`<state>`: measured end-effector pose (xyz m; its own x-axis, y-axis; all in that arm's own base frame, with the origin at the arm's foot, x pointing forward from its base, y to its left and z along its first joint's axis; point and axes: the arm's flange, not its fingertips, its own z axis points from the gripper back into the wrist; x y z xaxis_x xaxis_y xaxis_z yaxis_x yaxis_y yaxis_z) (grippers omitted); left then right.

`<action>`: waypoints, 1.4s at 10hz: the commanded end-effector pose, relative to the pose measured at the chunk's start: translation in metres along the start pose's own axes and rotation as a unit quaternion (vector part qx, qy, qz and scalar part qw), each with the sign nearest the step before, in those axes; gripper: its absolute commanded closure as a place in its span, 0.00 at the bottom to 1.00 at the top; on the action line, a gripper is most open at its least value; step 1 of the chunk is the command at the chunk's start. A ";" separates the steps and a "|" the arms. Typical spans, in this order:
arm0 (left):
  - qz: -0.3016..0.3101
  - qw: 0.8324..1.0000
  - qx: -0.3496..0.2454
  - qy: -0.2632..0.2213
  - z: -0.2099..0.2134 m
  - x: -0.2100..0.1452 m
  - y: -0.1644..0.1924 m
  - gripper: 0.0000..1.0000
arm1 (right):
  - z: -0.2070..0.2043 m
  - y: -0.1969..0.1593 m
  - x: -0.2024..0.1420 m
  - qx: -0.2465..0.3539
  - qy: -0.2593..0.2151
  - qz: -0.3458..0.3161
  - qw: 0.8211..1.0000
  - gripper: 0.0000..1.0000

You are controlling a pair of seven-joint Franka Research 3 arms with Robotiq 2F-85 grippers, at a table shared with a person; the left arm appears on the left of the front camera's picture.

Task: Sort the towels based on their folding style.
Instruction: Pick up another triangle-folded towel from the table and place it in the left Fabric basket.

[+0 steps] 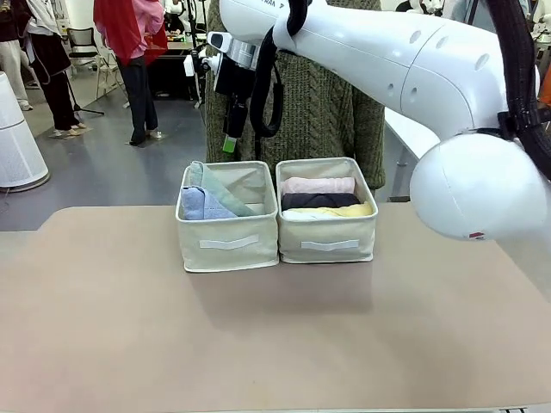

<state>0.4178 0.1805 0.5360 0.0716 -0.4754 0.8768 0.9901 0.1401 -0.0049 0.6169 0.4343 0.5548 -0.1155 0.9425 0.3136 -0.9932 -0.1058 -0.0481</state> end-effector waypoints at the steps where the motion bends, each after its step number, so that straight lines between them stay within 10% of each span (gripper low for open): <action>1: -0.007 1.000 0.003 -0.008 0.001 0.001 -0.001 0.00 | 0.023 0.044 -0.013 0.013 0.073 -0.045 0.996 0.00; 7: -0.007 1.000 0.003 -0.008 0.001 0.001 -0.001 0.00 | 0.124 0.249 -0.163 -0.106 0.094 -0.279 0.950 0.00; 11: -0.007 1.000 0.003 -0.008 0.001 0.001 -0.001 0.00 | 0.122 0.216 -0.257 -0.120 0.043 -0.340 0.932 0.00; 14: -0.007 1.000 0.003 -0.008 0.001 0.001 -0.001 0.00 | 0.125 0.184 -0.256 -0.127 0.036 -0.315 0.940 0.00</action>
<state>0.4178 0.1809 0.5359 0.0723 -0.4753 0.8768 0.9900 0.1410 -0.0052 0.4545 0.1186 0.5682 0.5482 0.7930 0.2658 -0.8037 0.5874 -0.0948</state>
